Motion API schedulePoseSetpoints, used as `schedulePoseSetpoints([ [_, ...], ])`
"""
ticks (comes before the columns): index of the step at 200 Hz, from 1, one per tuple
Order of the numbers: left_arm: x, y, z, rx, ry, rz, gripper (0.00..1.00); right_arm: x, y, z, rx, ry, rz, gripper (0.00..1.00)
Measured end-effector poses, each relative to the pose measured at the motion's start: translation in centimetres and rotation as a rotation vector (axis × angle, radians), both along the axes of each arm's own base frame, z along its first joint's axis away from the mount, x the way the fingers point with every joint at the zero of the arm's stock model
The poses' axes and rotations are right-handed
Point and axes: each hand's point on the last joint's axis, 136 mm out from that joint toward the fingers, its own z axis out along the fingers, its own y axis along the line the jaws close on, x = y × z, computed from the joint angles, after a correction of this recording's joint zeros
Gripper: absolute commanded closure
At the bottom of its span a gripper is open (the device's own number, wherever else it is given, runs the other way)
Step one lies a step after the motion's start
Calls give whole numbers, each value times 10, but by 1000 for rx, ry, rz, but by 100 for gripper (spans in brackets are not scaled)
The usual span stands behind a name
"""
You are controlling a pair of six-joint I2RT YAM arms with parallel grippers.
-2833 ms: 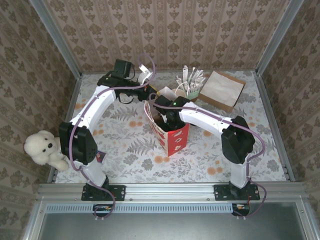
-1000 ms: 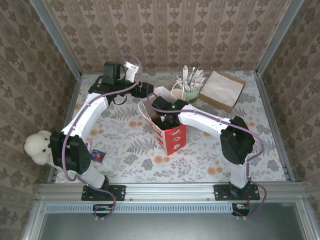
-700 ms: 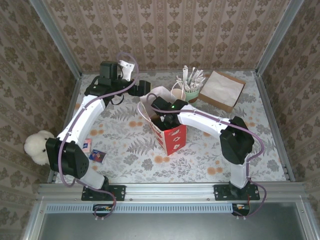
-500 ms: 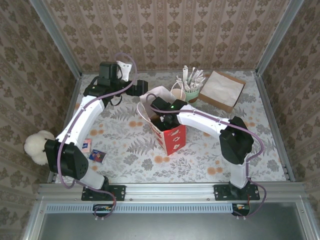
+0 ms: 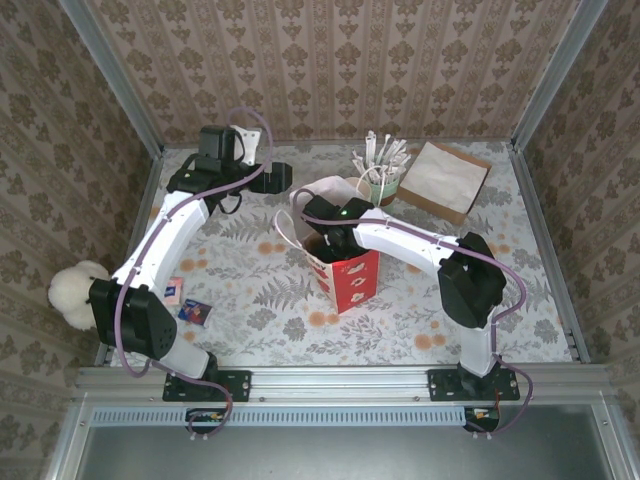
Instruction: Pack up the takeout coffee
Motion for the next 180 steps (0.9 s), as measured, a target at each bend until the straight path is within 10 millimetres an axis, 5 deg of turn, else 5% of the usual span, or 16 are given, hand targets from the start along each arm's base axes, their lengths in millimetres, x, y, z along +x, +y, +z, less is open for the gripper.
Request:
schedulePoseSetpoints([
  [81, -3, 3, -5, 14, 21, 9, 0, 6, 1, 12, -17, -75, 31, 0],
  [180, -14, -22, 15, -81, -1, -143, 0, 25, 5, 84, 108, -301, 8, 0],
])
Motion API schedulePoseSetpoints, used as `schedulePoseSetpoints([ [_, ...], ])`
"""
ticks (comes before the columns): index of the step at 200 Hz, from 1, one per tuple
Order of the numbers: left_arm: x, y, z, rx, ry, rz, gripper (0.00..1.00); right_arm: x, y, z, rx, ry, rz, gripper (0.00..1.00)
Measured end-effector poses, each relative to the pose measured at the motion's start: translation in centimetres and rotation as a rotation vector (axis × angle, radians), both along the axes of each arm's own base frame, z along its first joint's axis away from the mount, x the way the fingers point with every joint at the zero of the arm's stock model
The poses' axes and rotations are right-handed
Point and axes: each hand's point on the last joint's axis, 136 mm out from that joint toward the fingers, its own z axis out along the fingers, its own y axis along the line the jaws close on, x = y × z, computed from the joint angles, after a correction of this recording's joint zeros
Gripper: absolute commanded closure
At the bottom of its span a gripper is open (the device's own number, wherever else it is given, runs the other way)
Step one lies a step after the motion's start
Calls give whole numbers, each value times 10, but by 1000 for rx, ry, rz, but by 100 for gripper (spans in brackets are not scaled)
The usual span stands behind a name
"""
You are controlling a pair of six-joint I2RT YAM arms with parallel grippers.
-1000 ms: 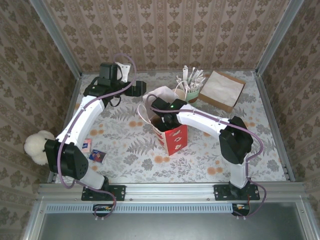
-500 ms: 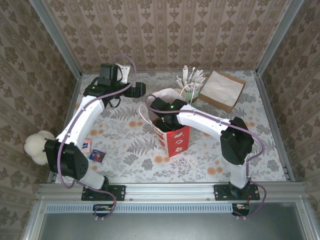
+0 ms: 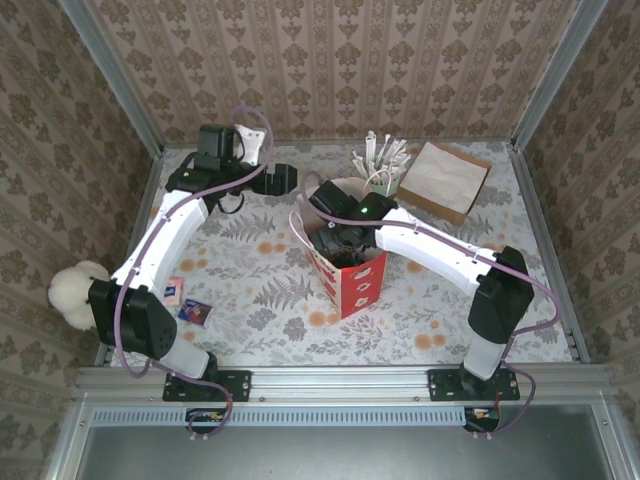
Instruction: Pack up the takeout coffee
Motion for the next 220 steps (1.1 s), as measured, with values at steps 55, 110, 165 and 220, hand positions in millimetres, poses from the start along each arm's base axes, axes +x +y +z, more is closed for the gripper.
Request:
schedulePoseSetpoints([
  [55, 6, -26, 26, -15, -104, -196, 0, -1, 2, 63, 153, -179, -6, 0],
  [110, 1, -58, 11, 60, -133, -388, 0, -23, -15, 122, 316, -321, -25, 0],
  [165, -10, -85, 13, 94, -190, -497, 0, -60, -50, 127, 420, -335, -50, 0],
  [220, -4, -89, 4, 113, -177, -515, 0, -102, -99, 129, 580, -343, -143, 5],
])
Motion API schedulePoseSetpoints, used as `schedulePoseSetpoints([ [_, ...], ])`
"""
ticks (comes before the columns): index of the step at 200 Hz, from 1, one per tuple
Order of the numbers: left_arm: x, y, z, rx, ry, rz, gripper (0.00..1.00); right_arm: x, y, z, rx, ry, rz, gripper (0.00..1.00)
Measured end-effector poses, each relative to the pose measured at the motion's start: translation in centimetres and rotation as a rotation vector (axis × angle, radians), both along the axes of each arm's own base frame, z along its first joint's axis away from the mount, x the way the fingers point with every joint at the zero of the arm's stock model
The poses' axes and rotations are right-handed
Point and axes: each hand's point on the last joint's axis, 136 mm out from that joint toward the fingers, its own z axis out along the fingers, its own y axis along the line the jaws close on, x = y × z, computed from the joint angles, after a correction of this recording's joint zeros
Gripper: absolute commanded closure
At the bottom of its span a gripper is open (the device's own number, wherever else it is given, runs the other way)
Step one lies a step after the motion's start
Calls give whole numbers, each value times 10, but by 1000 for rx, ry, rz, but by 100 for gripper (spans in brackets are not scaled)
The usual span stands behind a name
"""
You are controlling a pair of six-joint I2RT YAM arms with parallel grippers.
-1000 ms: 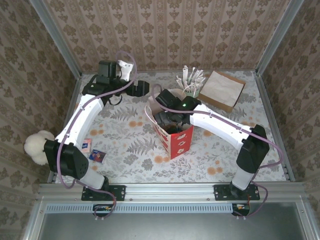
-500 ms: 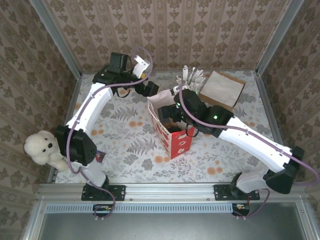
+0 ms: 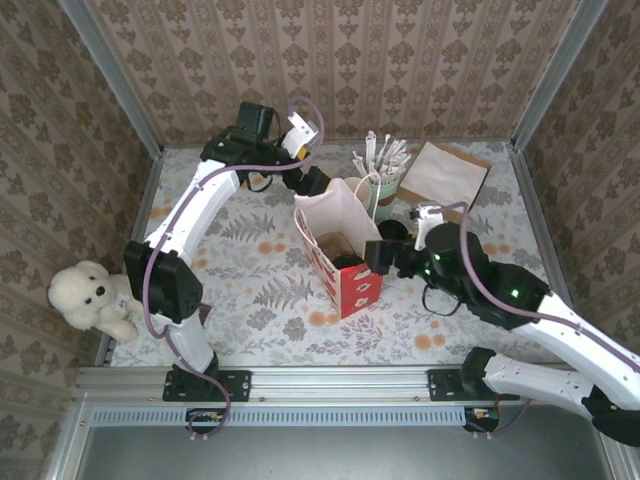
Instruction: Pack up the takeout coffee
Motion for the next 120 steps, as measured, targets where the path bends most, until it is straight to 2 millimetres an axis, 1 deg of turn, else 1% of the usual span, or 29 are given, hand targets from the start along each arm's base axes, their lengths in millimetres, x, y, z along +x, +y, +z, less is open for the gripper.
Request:
schedulePoseSetpoints([
  [12, -1, 0, -1, 6, 0, -6, 0, -3, -10, -4, 12, 32, -45, 10],
  [24, -2, 0, -1, 11, -5, -14, 1, -6, -18, -13, 24, 87, -96, 13],
  [36, -2, 0, -1, 16, -6, -23, 4, -8, -21, -26, 30, 152, -143, 14],
  [47, -3, -3, -3, 26, -9, -41, 7, -7, -20, -38, 30, 209, -179, 15],
  [60, -6, -9, -7, 45, -6, -65, 16, -4, -17, -51, 26, 267, -218, 18],
  [74, -9, -15, -14, 75, -2, -91, 28, 1, -11, -63, 17, 308, -247, 19],
  [86, -12, -19, -20, 101, 5, -111, 37, 5, -7, -70, 4, 332, -264, 24],
  [102, -14, -23, -26, 130, 14, -132, 49, 9, -3, -72, -8, 346, -278, 27],
  [120, -14, -22, -33, 154, 32, -133, 60, 13, 2, -69, -14, 342, -272, 27],
])
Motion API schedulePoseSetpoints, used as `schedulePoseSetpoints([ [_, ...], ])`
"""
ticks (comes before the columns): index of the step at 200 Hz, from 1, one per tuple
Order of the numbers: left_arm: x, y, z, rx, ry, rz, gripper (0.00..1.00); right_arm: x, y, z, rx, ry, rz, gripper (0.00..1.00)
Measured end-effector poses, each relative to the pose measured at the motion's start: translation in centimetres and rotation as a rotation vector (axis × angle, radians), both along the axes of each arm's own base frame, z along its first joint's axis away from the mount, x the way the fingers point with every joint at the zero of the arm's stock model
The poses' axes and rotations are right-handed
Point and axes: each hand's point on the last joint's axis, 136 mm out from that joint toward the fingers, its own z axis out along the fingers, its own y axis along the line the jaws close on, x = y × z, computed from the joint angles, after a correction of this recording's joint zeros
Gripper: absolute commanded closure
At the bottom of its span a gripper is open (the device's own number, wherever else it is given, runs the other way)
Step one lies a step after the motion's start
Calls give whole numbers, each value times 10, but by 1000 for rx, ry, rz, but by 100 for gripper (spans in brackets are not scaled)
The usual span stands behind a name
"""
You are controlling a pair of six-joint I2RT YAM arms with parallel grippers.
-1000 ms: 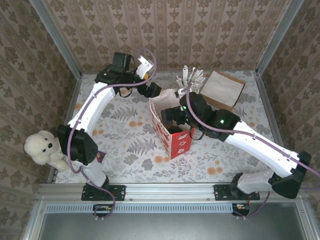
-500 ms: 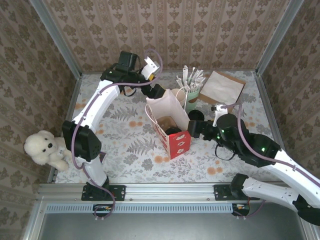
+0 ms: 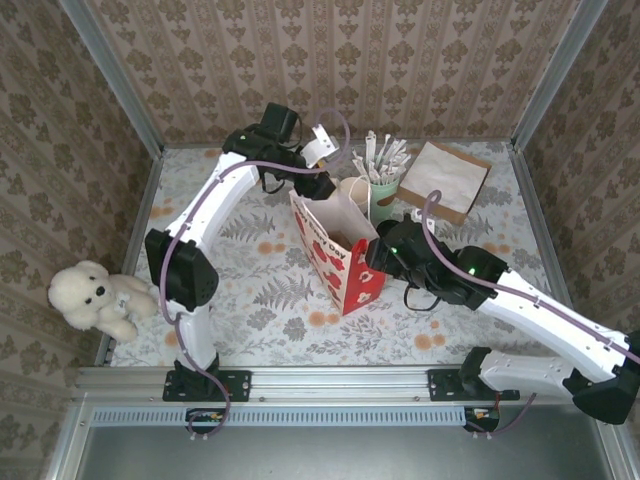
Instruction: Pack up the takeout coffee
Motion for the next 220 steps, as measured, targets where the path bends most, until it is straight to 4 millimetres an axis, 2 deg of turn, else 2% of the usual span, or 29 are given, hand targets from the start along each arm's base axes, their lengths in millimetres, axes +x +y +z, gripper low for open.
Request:
schedulePoseSetpoints([
  [34, 2, 5, -4, 22, 22, 43, 77, 6, 9, 17, -9, -43, 52, 14],
  [45, 5, 8, -6, 27, 22, 68, 80, 8, 11, 21, -25, -60, 83, 1],
  [70, 8, 19, -9, 50, 51, 169, 86, 14, 13, 33, -49, -91, 134, 0],
  [92, 10, 31, -7, 66, 74, 281, 90, 28, 4, 43, -52, -121, 119, 0],
  [105, 7, 40, -6, 75, 97, 355, 100, 38, -5, 47, -53, -130, 96, 0],
  [145, -1, 64, -1, 54, 190, 601, 100, 90, -37, 50, -46, -143, -16, 0],
  [174, 0, 81, -10, 38, 250, 794, 100, 133, -51, 46, -86, -152, -19, 0],
  [202, 4, 94, -11, -40, 289, 984, 100, 173, -61, 46, -139, -176, 34, 6],
  [220, 5, 100, -12, -82, 308, 1098, 100, 191, -64, 45, -170, -180, 77, 13],
])
